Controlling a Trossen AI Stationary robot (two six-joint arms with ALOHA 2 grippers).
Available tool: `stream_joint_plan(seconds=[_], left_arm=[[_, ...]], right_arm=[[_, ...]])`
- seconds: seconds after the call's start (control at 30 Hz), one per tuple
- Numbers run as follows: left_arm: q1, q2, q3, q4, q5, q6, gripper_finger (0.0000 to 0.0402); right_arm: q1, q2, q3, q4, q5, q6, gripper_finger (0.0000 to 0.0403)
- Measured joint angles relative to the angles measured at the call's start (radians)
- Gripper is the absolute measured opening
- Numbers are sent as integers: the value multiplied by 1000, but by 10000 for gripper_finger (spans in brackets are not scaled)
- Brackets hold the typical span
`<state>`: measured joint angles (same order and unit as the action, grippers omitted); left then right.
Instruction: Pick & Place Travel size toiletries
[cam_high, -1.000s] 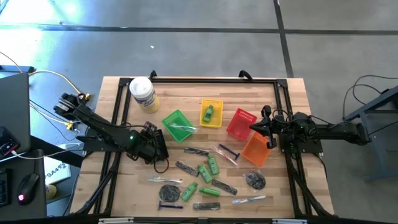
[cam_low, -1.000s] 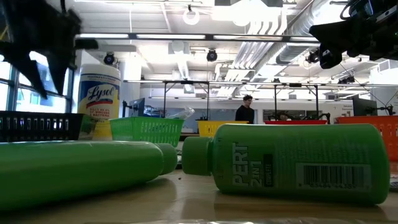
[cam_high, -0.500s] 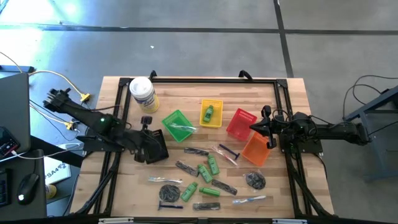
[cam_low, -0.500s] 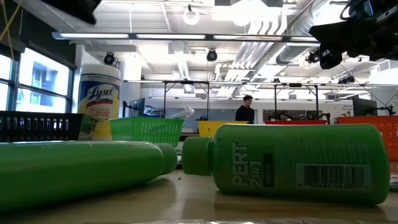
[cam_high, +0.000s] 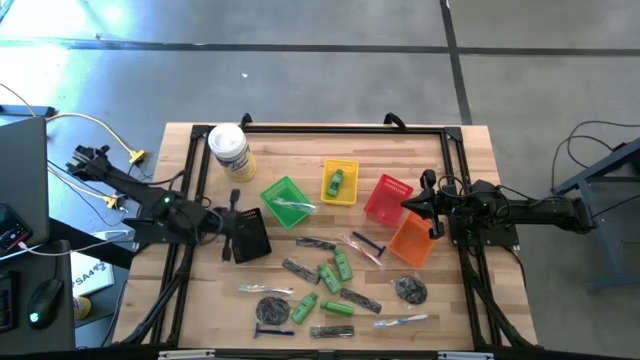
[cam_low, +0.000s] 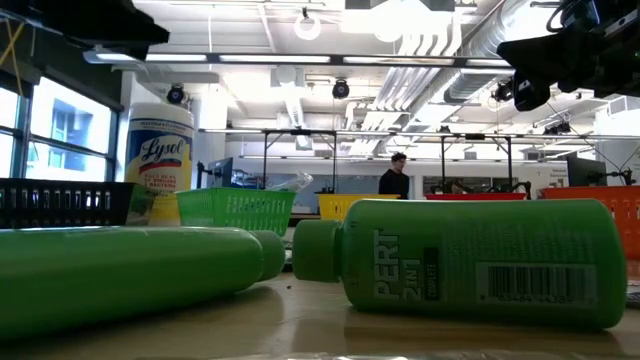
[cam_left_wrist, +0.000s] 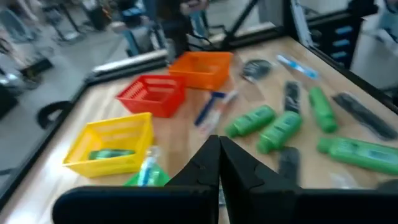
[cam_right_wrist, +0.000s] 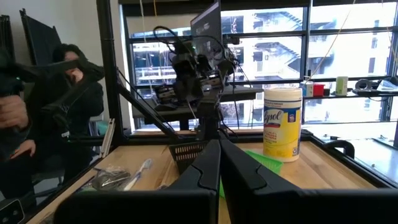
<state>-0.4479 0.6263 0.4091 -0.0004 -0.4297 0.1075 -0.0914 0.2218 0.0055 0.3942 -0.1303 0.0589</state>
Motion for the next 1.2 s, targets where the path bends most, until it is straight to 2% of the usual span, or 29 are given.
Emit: stream_joint_plan(seconds=[0.13,0.27,0.47,0.73,0.87,1.2], left_arm=[[70,-121,-69,42,7,53,0],[145,-243,-125,62,67,68,0],[194,-349,-195,60,81,59,0],[193,-367,-278,89,27,27,0],[193,-368,-309,89,27,19,0],[193,-369,-361,88,27,54,0]], right_arm=[[0,0,0,5,0,-1,3],[0,0,0,5,0,-1,3],[0,0,0,5,0,-3,3],[0,0,0,-3,14,-4,3],[0,1,0,-4,51,-4,3],[0,67,0,38,54,-3,3]])
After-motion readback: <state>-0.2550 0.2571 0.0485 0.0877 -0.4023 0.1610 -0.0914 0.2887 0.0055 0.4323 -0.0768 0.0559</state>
